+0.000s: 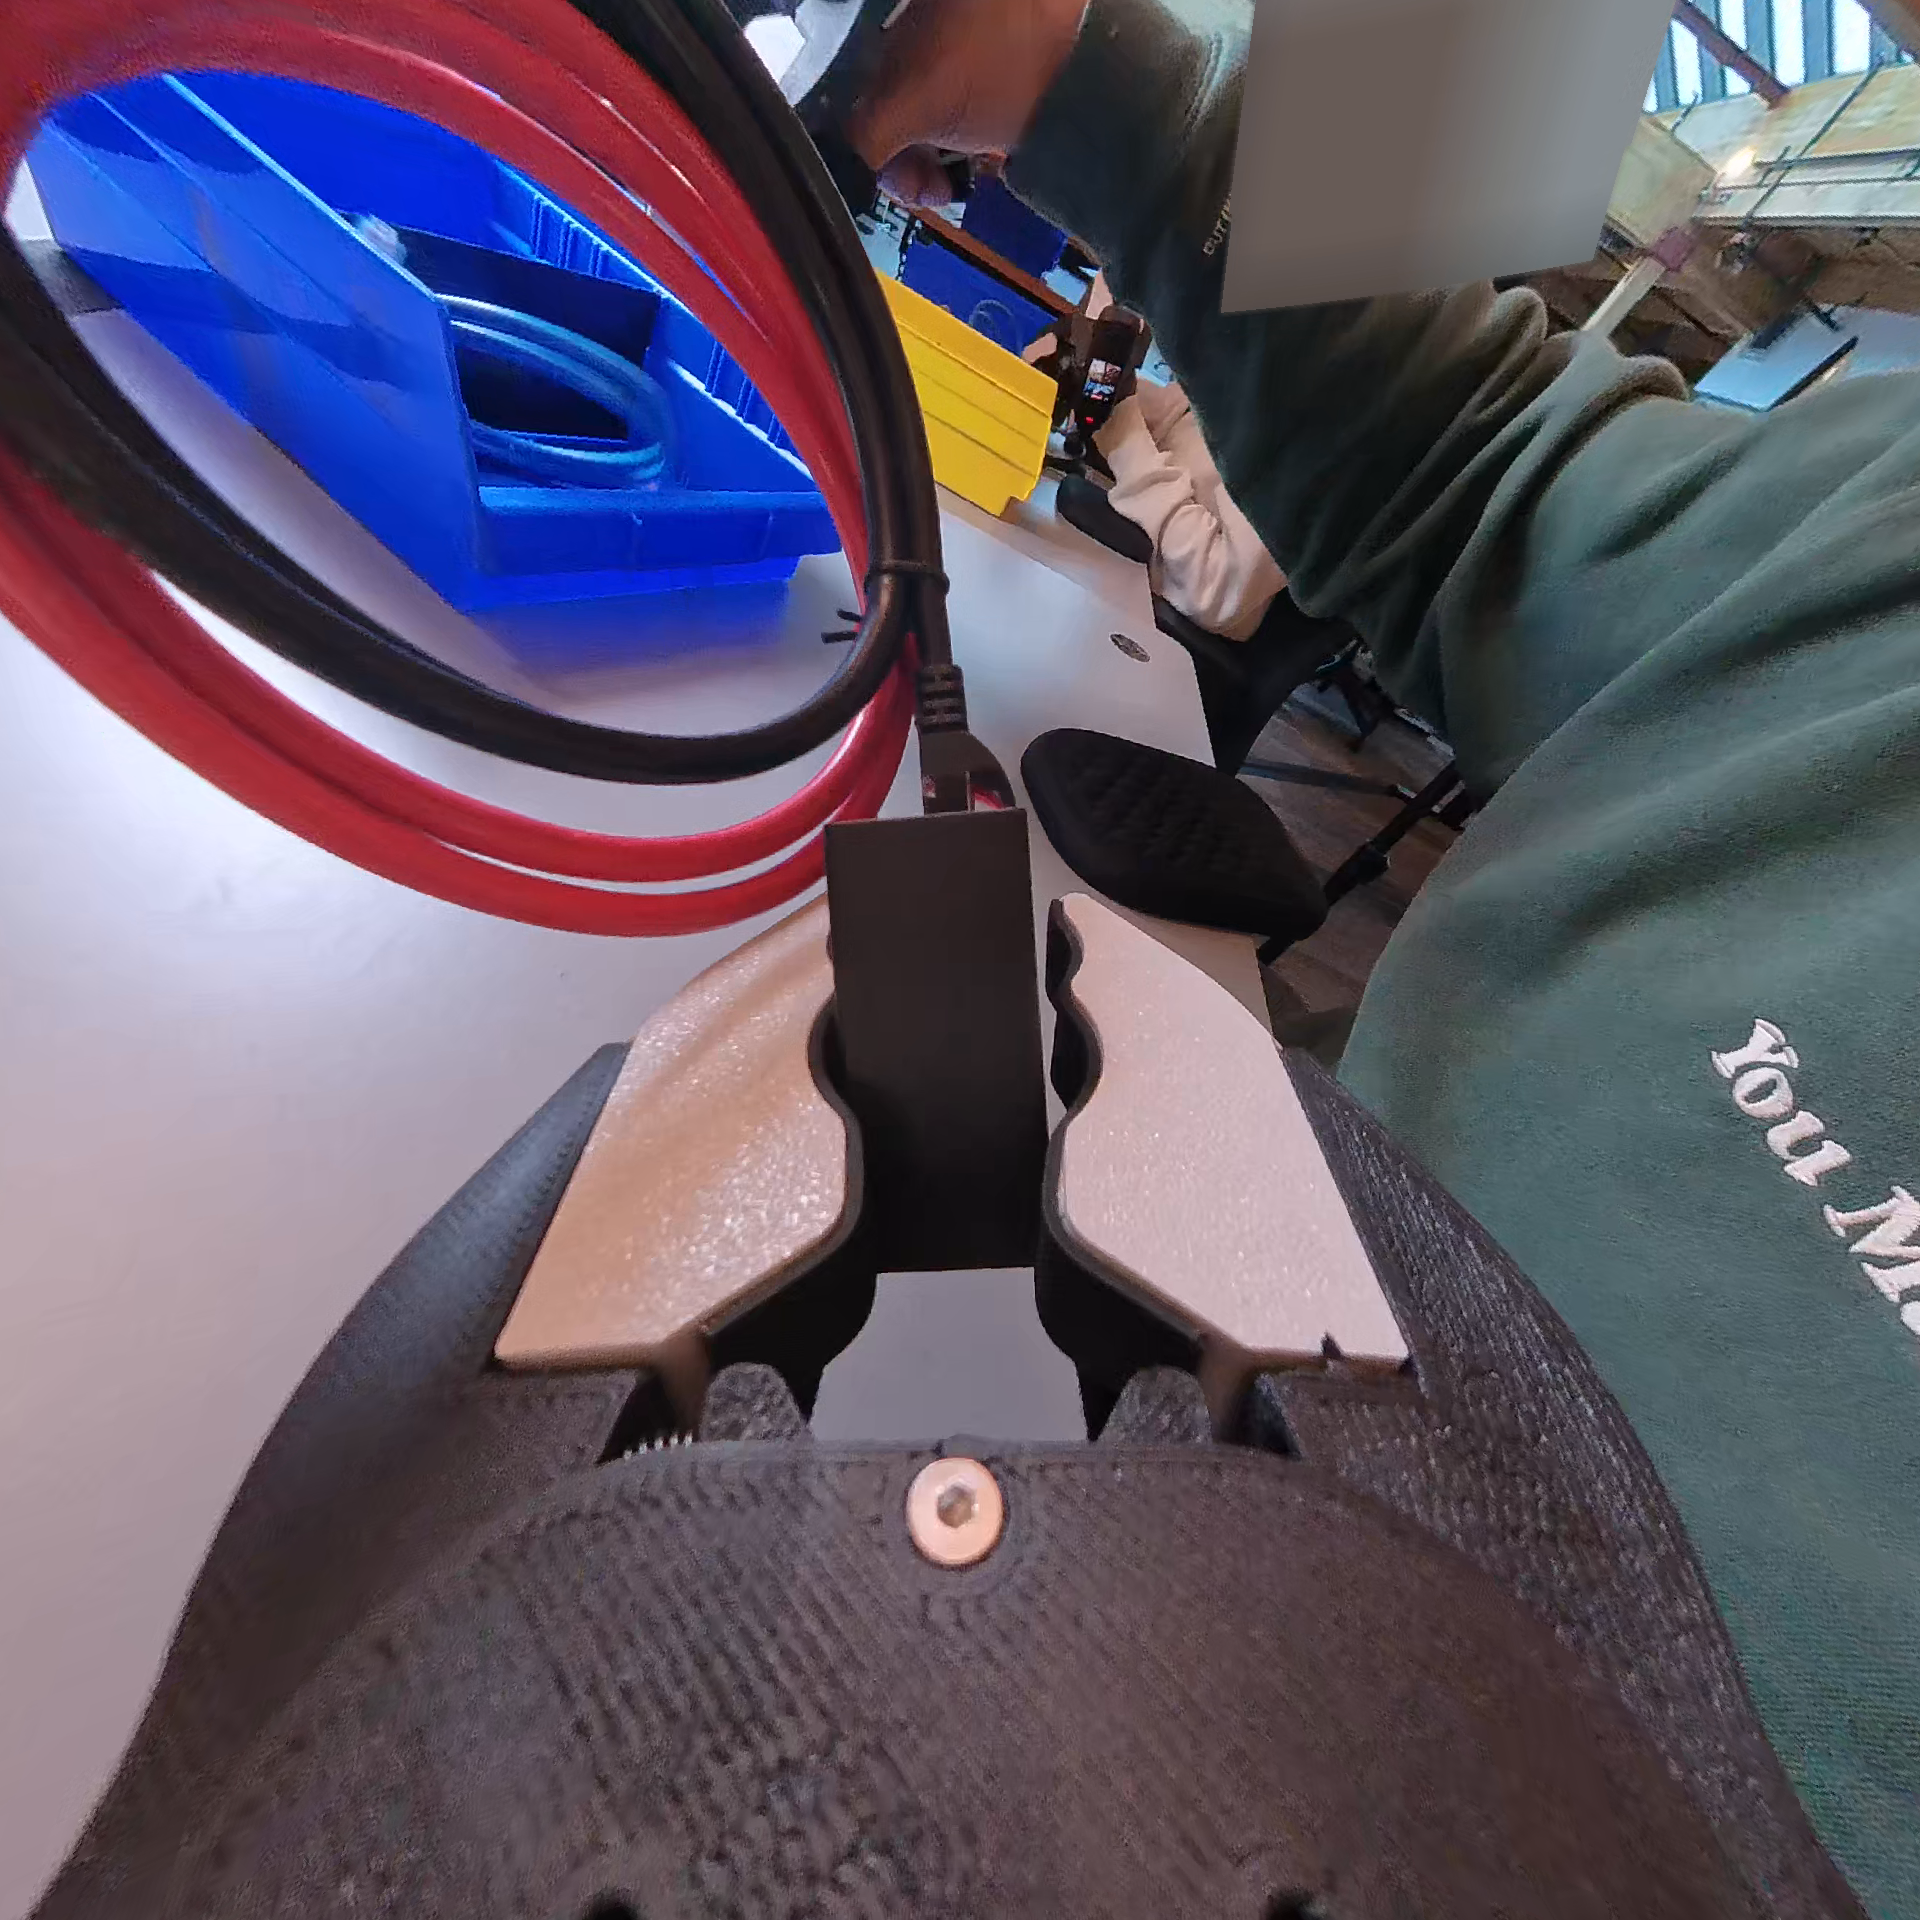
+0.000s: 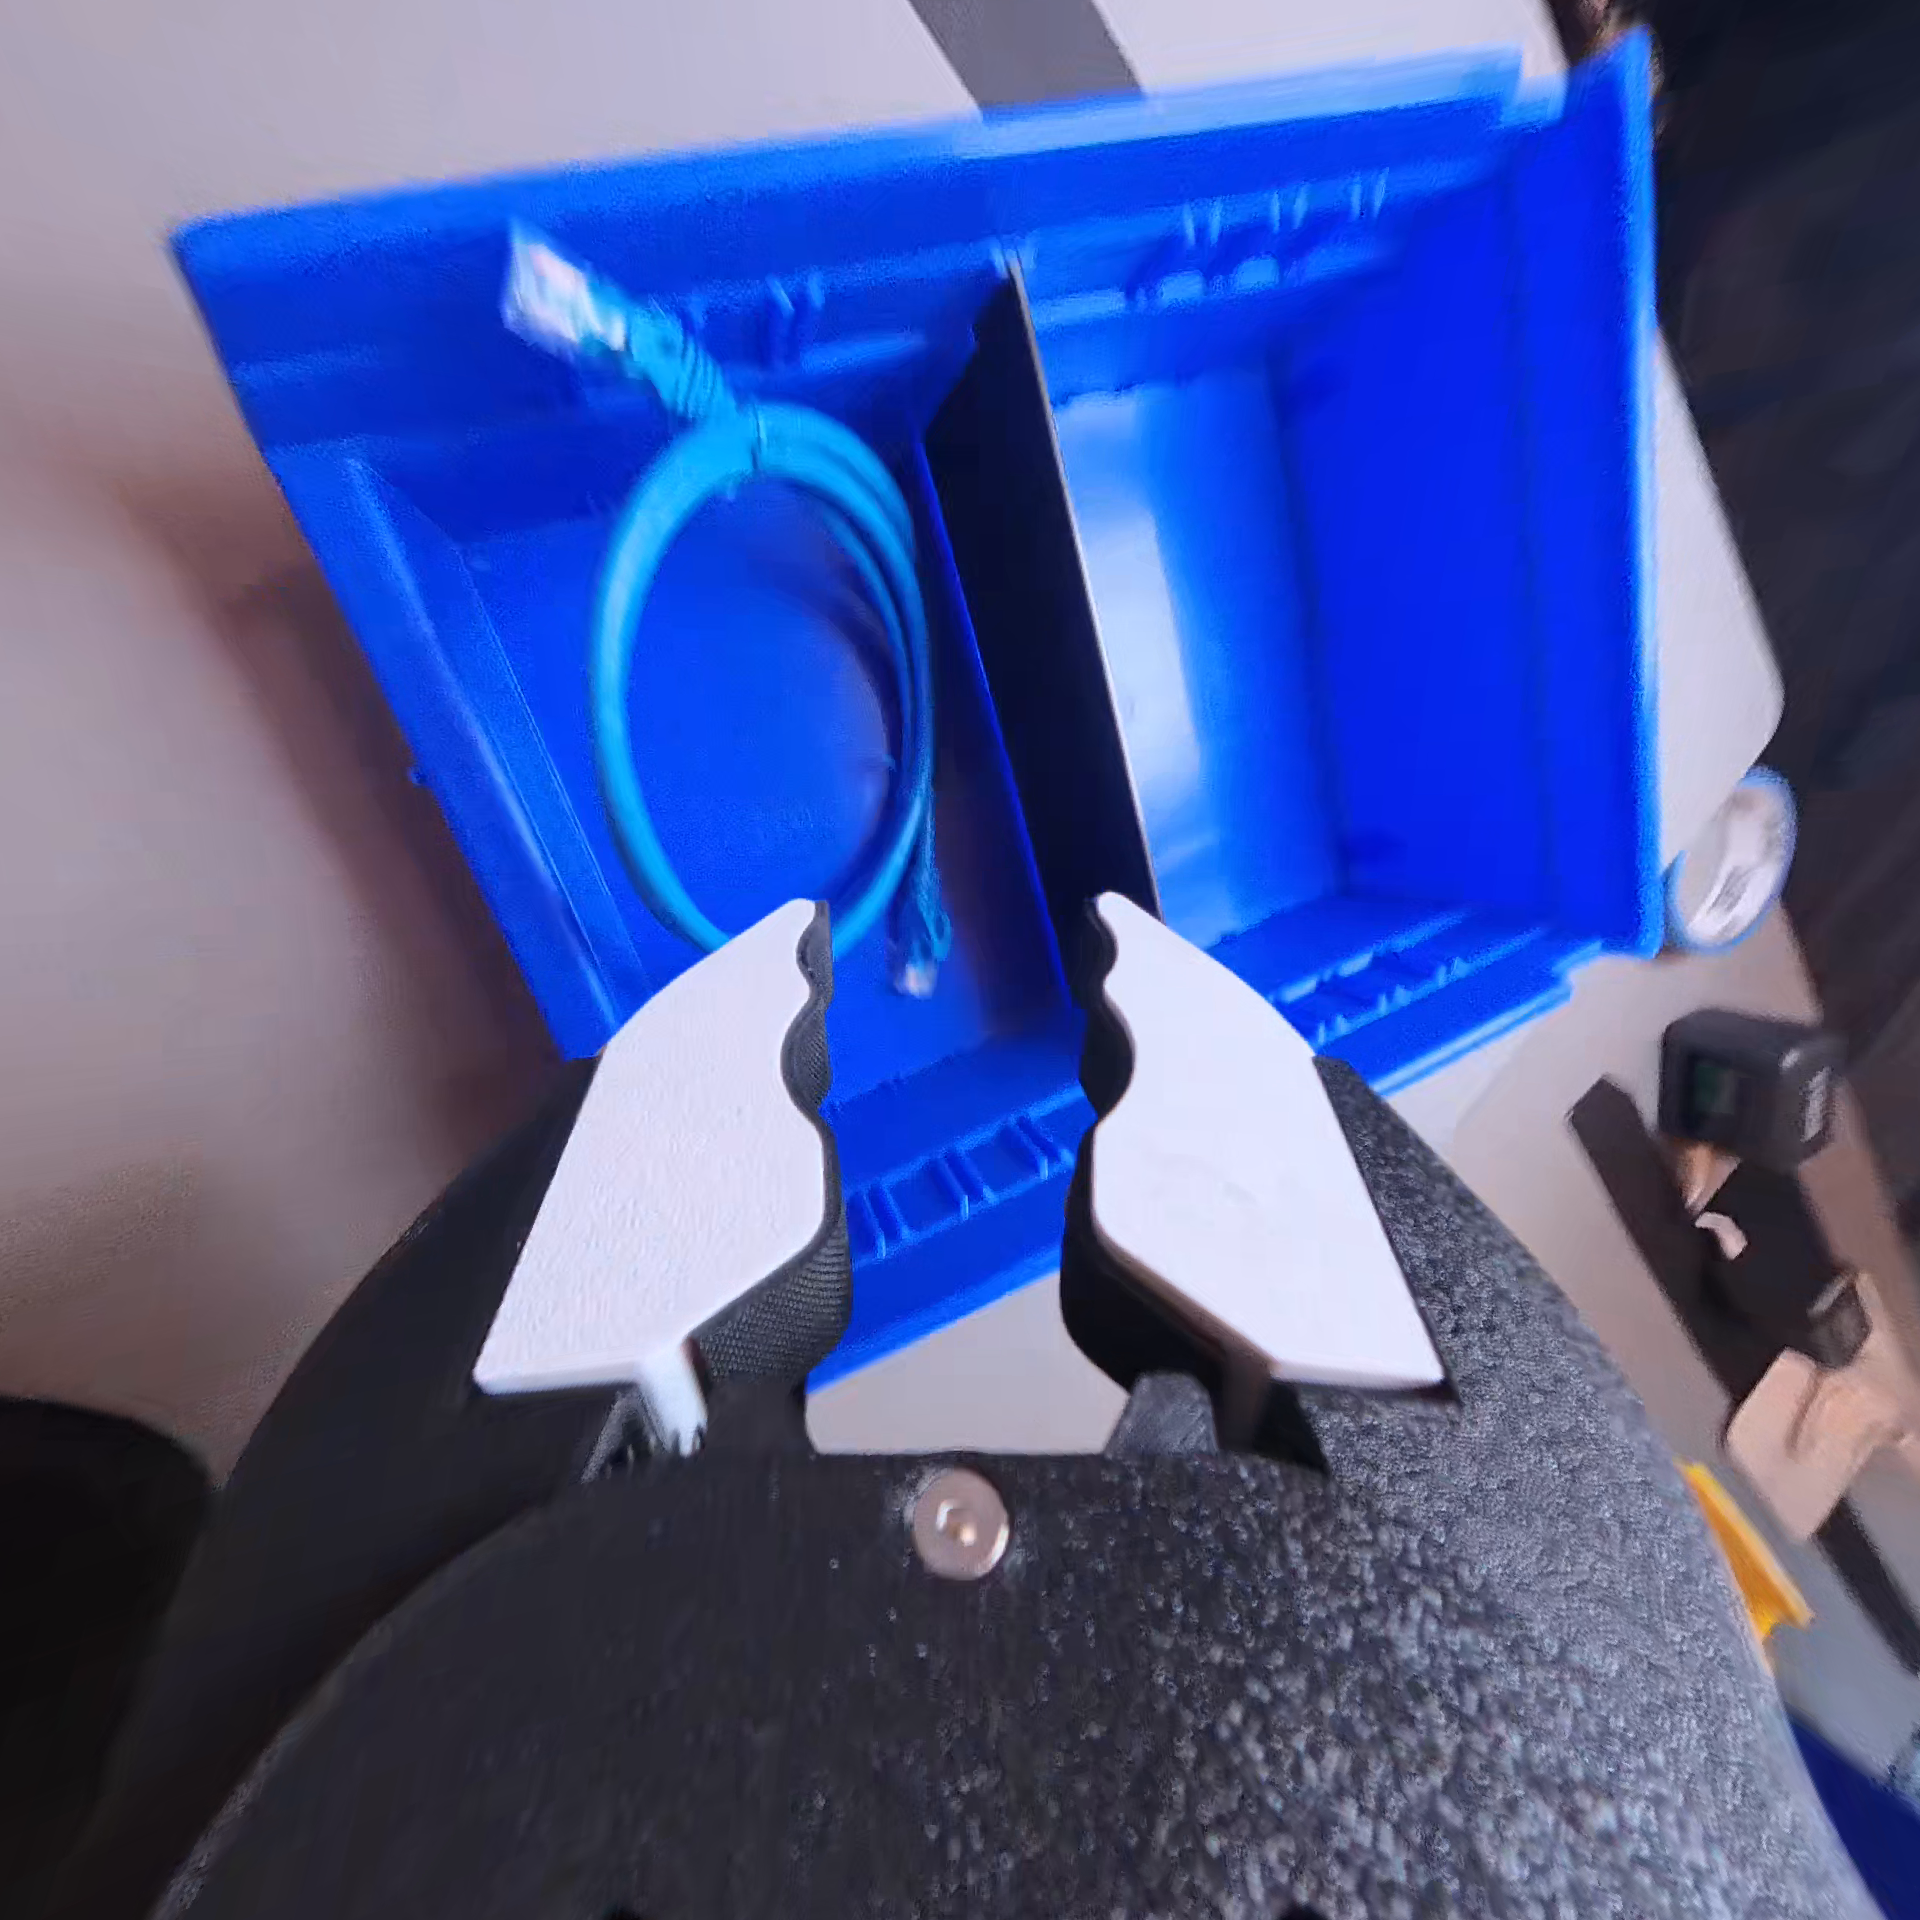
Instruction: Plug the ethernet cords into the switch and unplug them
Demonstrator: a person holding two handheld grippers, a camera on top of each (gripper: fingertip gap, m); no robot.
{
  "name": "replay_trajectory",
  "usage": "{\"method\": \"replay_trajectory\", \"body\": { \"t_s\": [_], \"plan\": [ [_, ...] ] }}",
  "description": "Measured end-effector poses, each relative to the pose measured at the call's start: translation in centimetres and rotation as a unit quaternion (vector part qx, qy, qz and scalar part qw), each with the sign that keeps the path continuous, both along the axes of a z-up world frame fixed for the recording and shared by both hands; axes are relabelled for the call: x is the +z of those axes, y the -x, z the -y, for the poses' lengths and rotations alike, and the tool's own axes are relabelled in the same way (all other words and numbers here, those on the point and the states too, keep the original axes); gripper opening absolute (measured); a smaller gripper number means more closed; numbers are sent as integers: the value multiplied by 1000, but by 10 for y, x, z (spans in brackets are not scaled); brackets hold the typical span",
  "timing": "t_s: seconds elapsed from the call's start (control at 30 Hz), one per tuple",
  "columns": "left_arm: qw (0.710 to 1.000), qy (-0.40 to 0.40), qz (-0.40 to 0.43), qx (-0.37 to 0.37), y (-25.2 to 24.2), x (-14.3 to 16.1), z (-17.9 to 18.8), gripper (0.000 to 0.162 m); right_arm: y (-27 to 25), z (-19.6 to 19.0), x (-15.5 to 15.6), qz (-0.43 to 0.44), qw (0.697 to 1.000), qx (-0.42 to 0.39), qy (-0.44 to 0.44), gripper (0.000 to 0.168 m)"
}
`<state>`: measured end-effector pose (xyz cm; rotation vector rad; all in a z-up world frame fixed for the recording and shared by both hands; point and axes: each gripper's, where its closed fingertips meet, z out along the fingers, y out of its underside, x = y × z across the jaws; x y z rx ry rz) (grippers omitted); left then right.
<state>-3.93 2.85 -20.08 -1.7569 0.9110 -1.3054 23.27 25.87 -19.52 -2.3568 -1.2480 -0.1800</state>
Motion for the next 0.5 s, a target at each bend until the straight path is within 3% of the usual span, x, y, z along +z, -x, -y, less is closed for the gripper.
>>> {"method": "replay_trajectory", "body": {
  "t_s": [0.03, 0.17, 0.27, 0.4, 0.5],
  "plan": [
    [1000, 2, -2, 1, 0, -2, -1, 33, 11, -2, 2, -3, 999, 25, -20, 50],
    [1000, 10, -16, 4, -2, -10, -1, 34, 39, -11, -7, 24, 994, 98, -51, 54],
    [1000, 4, -22, 1, -3, -11, 0, 33, 58, -8, -24, 16, 992, 122, -13, 55],
    [1000, 2, -15, 2, -4, -9, 0, 33, 105, 16, -25, -82, 984, 160, 7, 54],
    [1000, -10, -13, 10, -2, -7, -3, 32, 159, 64, -4, -227, 949, 215, 29, 55]
  ]
}}
